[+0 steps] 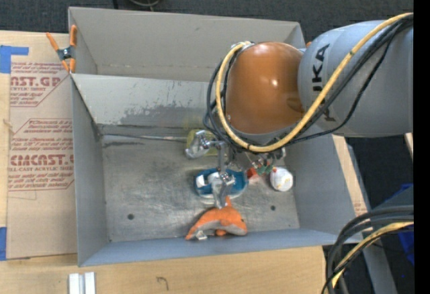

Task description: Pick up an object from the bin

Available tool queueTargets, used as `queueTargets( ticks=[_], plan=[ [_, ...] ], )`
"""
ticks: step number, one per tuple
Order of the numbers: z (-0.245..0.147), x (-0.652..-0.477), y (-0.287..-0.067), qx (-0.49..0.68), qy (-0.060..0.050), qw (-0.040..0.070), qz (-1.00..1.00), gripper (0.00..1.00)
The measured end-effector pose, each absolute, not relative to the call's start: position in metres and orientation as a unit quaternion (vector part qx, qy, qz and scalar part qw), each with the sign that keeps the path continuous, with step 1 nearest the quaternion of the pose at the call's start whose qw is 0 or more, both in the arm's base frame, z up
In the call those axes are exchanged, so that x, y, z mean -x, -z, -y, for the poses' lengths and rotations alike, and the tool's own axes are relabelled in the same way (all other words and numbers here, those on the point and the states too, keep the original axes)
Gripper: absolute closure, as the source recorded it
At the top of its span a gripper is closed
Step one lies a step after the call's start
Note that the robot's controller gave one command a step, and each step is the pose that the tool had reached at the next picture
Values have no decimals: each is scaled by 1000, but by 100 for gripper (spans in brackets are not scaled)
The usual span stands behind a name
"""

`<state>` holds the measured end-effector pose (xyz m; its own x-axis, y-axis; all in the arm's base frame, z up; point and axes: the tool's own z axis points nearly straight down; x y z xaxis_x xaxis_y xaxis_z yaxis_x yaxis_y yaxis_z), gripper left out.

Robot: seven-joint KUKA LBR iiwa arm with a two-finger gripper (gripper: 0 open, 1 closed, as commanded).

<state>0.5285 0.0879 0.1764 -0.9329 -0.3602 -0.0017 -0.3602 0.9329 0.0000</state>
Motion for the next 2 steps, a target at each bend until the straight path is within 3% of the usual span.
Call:
queueTargets(
  ticks=[1, 2],
  plan=[
    [-80, -516, -126, 148, 0, 4, -989, 0],
    [-64, -501, -86, 276, -1, -1, -961, 0]
  ],
)
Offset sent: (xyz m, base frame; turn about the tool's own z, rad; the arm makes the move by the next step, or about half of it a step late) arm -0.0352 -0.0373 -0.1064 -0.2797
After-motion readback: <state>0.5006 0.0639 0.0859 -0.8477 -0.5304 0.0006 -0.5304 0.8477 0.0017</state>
